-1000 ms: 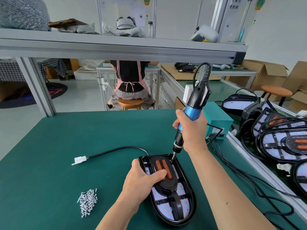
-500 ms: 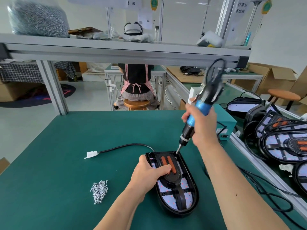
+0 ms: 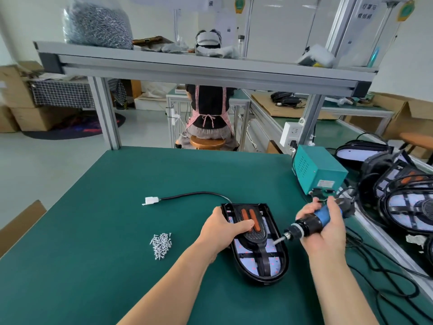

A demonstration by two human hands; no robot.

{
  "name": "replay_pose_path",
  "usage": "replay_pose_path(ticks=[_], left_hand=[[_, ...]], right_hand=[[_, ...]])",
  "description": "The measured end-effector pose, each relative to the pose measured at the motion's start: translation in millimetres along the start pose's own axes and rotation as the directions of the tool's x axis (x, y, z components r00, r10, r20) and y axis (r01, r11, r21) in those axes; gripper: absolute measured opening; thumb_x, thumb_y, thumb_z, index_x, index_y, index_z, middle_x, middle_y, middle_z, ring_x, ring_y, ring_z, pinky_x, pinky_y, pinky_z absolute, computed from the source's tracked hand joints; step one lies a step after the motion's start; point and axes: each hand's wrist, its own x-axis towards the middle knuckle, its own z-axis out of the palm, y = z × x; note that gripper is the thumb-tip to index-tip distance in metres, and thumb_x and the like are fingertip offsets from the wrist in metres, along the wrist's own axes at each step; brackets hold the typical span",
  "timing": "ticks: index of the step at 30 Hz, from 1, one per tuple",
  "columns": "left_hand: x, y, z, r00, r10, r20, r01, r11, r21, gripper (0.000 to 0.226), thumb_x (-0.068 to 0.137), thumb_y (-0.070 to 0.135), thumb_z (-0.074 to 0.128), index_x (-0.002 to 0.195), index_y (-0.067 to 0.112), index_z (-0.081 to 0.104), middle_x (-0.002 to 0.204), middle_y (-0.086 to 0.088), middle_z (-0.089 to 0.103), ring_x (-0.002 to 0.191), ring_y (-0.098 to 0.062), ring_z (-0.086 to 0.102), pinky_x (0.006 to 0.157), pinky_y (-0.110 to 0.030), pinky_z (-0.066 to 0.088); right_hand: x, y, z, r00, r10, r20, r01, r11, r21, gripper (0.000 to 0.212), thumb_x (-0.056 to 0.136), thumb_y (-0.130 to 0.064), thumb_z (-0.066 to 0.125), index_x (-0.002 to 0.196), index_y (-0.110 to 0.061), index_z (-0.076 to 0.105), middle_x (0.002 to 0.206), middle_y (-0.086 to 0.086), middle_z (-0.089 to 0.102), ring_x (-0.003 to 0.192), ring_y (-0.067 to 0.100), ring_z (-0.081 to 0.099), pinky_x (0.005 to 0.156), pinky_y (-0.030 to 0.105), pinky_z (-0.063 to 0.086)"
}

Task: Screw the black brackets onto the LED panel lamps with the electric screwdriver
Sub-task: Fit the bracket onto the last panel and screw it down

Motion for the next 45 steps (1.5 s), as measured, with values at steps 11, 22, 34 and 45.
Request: replay_pose_path(ticks=[11, 22, 34, 45], left_hand=[[-29, -17, -37, 0.842, 0.301, -0.447, -0.103, 0.904, 0.415, 0.042, 0.093, 0.052, 0.06, 0.119, 0.018, 0.059, 0.109, 0.006, 0.054, 0.102, -0.016, 0.052, 0.086, -0.028, 0.041], [-36, -56, -93, 0.802, 0.334, -0.495, 0.176, 0.659, 0.731, 0.026, 0.087, 0.052, 0.062, 0.092, 0.029, 0.051, 0.095, 0.012, 0.043, 0.093, -0.015, 0.035, 0.08, -0.027, 0.027], [-32, -52, -95, 0.827, 0.405, -0.39, 0.145, 0.516, 0.844, 0.011, 0.099, 0.032, 0.049, 0.099, 0.027, 0.059, 0.096, 0.012, 0.046, 0.096, -0.015, 0.041, 0.084, -0.027, 0.027], [-70, 2, -44, 0.859, 0.472, -0.199, -0.271, 0.749, 0.604, 0.013, 0.096, 0.018, 0.055, 0.088, 0.022, 0.044, 0.082, 0.007, 0.059, 0.075, -0.015, 0.051, 0.073, -0.03, 0.043]], right_hand=[[11, 16, -25, 0.989, 0.134, 0.057, -0.136, 0.99, 0.033, 0.042, 0.089, -0.049, 0.07, 0.102, -0.01, 0.058, 0.074, -0.006, 0.054, 0.065, 0.002, 0.051, 0.071, 0.008, 0.043], [6, 17, -19, 0.987, 0.108, 0.115, -0.112, 0.993, 0.024, 0.063, 0.051, -0.038, 0.089, 0.099, -0.011, 0.059, 0.072, -0.005, 0.054, 0.062, 0.002, 0.052, 0.06, 0.013, 0.049], [7, 16, -20, 0.985, 0.122, 0.12, -0.127, 0.991, 0.04, 0.061, 0.052, -0.037, 0.089, 0.099, -0.009, 0.059, 0.073, -0.004, 0.053, 0.061, 0.003, 0.052, 0.058, 0.013, 0.049], [8, 17, -20, 0.989, 0.12, 0.084, -0.128, 0.987, 0.099, 0.047, 0.075, -0.041, 0.079, 0.103, -0.009, 0.058, 0.075, -0.006, 0.054, 0.06, 0.003, 0.053, 0.057, 0.013, 0.05]])
